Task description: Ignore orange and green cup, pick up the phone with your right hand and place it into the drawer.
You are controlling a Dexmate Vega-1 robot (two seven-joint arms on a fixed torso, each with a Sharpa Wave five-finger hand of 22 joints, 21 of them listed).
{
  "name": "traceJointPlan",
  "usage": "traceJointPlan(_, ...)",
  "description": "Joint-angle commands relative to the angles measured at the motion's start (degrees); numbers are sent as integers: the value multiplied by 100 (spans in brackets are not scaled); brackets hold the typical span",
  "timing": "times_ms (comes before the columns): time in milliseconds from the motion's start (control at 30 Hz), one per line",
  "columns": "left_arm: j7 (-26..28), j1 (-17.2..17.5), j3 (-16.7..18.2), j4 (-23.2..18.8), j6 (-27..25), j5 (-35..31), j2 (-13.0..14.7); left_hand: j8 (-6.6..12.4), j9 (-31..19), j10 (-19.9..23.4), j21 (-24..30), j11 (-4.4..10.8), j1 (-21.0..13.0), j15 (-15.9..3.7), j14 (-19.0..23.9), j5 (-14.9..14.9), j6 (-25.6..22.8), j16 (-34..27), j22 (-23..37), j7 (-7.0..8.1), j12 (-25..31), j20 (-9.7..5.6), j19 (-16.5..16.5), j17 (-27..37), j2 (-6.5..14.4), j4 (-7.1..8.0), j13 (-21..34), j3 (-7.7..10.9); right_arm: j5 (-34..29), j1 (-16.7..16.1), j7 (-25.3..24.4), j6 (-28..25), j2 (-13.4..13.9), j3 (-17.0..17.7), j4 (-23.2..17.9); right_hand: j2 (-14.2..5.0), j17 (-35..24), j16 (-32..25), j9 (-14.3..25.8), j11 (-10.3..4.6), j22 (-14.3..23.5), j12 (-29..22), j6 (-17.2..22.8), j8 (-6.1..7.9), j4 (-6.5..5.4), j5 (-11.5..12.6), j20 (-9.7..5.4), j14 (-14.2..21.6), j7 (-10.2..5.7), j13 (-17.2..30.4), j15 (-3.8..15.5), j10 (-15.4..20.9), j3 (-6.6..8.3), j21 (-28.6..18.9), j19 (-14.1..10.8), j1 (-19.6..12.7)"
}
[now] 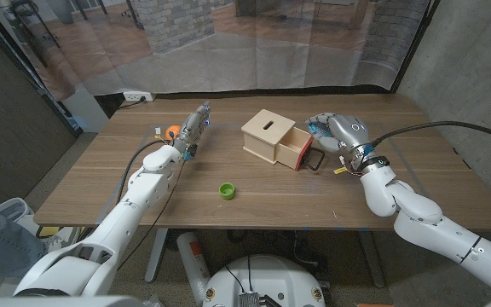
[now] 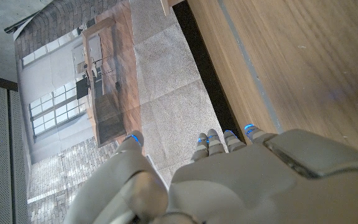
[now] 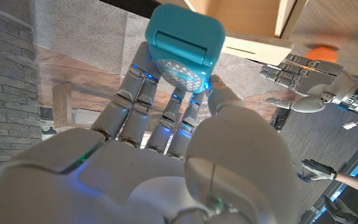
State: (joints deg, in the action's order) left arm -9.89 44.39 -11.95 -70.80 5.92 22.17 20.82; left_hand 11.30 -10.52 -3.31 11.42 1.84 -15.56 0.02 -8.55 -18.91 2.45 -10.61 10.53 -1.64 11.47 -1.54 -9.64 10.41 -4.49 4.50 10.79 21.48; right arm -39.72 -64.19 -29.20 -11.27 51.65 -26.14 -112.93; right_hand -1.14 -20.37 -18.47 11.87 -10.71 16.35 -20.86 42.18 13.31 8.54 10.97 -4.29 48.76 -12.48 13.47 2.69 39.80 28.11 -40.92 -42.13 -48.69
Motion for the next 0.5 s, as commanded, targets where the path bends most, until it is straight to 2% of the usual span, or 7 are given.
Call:
traceJointPlan(33, -66, -76, -7, 67, 28, -14, -3, 15, -34, -9, 12, -14, 2, 12, -69, -15, 5, -14, 10, -21, 29, -69, -439, 15, 60, 2, 8, -40, -110, 330, 261, 141, -86, -147, 77, -205, -12, -6, 9, -17, 27, -36, 52, -27, -15, -18, -628, 432, 6, 24, 1034, 61, 2, -52, -5, -285)
traceJointPlan(500, -57, -35, 27, 38, 0, -6, 20, 17, -34, -7, 13, -26, -3, 11, -67, -13, 0, -16, 10, -22, 30, -69, -446, 15, 66, 1, 8, -50, -194, 646, 686, 155, -217, -302, 111, -225, -44, -42, 11, -49, 17, -49, 67, -39, -24, -24, -624, 572, 9, 26, 1044, 114, -14, -115, -5, -301)
